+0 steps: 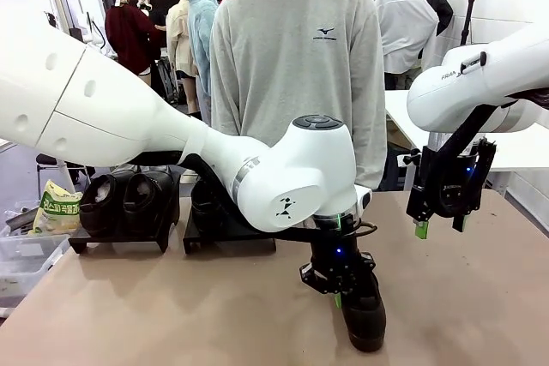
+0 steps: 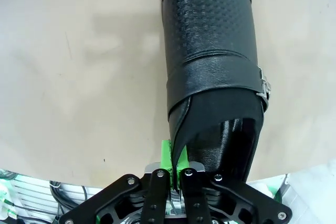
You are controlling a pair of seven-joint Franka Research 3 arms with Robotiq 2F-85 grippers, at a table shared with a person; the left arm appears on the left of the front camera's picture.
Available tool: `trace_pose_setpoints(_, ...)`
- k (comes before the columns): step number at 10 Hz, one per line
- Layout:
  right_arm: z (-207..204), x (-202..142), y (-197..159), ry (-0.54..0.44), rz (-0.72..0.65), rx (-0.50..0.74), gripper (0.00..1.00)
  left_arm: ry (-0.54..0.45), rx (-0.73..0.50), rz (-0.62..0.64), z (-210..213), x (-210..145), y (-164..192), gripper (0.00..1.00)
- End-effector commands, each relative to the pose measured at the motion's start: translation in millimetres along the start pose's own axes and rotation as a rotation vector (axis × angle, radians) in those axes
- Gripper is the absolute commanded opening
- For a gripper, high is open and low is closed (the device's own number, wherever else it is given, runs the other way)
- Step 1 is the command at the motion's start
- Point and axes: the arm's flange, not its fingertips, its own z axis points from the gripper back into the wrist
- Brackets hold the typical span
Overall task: Organize the shoes by placing them on the stand.
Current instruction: Place the Shoe from the middle of the table onto the Shoes Stand.
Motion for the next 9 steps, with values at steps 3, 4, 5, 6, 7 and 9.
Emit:
trace_pose_setpoints(3,3.0,0.9,-0.1,0.013,-0.013,-0.022,1.0,-0.102,-0.115,-0.075,94.1,-4.7,36.5,0.0)
trace_pose_setpoints(4,3.0,0.9,-0.1,0.013,-0.013,-0.022,1.0,-0.183,-0.129,-0.109,116.5,2.3,52.3,0.0)
trace_pose_setpoints(5,3.0,0.9,-0.1,0.013,-0.013,-0.022,1.0,-0.297,-0.125,-0.165,131.4,20.1,71.4,0.0)
trace_pose_setpoints(6,3.0,0.9,-0.1,0.013,-0.013,-0.022,1.0,-0.338,-0.081,-0.174,134.8,41.2,90.6,0.0)
trace_pose_setpoints(7,3.0,0.9,-0.1,0.013,-0.013,-0.022,1.0,-0.368,-0.057,-0.174,137.3,58.6,107.7,0.0)
trace_pose_setpoints(9,3.0,0.9,-0.1,0.013,-0.013,-0.022,1.0,-0.448,-0.084,-0.179,138.4,74.2,129.1,0.0)
